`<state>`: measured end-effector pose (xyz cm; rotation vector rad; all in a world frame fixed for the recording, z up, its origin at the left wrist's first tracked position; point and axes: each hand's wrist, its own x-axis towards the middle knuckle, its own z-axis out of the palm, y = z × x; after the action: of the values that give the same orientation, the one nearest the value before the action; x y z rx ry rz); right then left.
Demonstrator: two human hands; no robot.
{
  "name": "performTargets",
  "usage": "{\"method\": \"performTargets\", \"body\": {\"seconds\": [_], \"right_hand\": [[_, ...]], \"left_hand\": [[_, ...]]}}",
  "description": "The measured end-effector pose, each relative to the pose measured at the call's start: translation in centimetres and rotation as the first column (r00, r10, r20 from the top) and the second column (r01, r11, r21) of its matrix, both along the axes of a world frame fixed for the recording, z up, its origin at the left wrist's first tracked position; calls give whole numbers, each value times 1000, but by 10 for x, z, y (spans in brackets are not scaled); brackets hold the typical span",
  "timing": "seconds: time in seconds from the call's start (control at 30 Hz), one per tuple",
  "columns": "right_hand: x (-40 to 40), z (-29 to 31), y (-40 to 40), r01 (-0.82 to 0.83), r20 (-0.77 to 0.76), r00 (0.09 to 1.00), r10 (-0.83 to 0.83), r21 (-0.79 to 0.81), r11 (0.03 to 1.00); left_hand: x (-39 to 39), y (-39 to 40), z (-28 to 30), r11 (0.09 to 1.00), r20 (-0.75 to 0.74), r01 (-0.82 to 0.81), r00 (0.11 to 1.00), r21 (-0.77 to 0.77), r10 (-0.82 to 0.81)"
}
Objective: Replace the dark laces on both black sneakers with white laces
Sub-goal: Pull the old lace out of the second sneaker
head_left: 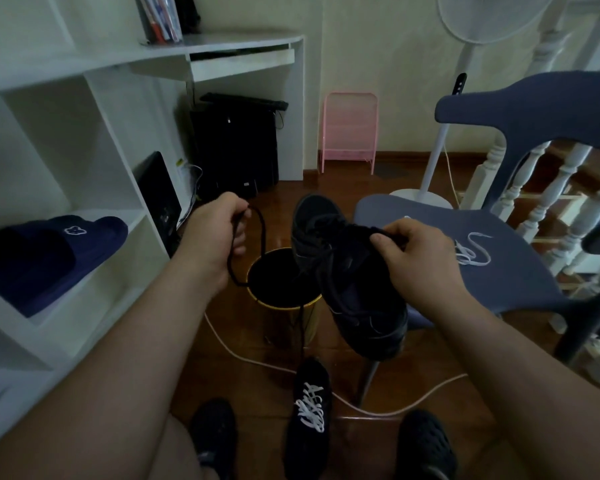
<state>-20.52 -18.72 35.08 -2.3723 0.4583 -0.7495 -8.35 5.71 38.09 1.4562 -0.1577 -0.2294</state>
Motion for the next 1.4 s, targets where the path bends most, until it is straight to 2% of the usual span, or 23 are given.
{"method": "performTargets", "body": {"seconds": [0.1,0.17,0.2,0.27,0.33,0.4,0.47,0.53,0.6,0.7,0.8,0.87,0.97,1.07,1.17,1.3,1.4], "right_hand": [[-1,2,2,-4,10,1000,5,-5,1000],[-1,4,4,-5,12,1000,5,-14,1000],[-2,5,5,-6,13,1000,6,-11,1000],[-3,6,7,-8,25,1000,8,2,1000],[-3,5,8,-9,44,999,9,7,1000],[-3,5,10,-8,55,998,7,7,1000],[-3,5,12,-9,62,998,9,-5,1000],[-4,6,14,-9,69,998,10,-11,1000],[-6,7,15,-11,83,996,12,-13,1000],[-7,6,17,-15,106,994,16,-17,1000],[-6,7,17,-5,130,991,5,-3,1000],[-6,8,18,-4,162,987,2,13,1000],[-7,11,22,-33,229,973,28,20,999],[-8,10,24,-35,297,954,47,-45,998],[-8,10,19,-17,348,937,32,-46,999],[-7,11,20,-14,398,917,28,-37,999],[-8,11,23,-18,424,905,39,-52,998]], "left_hand": [[0,1,-1,971,86,-55,996,235,36],[-5,0,0,912,126,26,988,409,-85],[-8,0,1,880,116,124,973,459,-197],[-16,0,2,802,51,377,892,463,-449],[-24,-4,0,761,24,527,816,379,-577],[-28,-15,-8,834,92,438,866,335,-491],[-28,-25,-16,866,215,223,913,448,-346],[-29,-28,-21,776,263,132,895,617,-361],[-31,-27,-23,709,243,155,871,688,-427],[-36,-29,-22,738,258,191,856,648,-448],[-43,-36,-20,851,246,256,884,457,-398],[-45,-38,-17,882,244,263,895,390,-375],[-44,-36,-17,886,227,247,908,392,-353],[-43,-38,-19,895,247,181,922,407,-299],[-40,-39,-20,935,201,209,941,286,-272],[-42,-36,-16,921,216,310,907,238,-361],[-44,-35,-14,927,255,294,902,232,-350]]}}
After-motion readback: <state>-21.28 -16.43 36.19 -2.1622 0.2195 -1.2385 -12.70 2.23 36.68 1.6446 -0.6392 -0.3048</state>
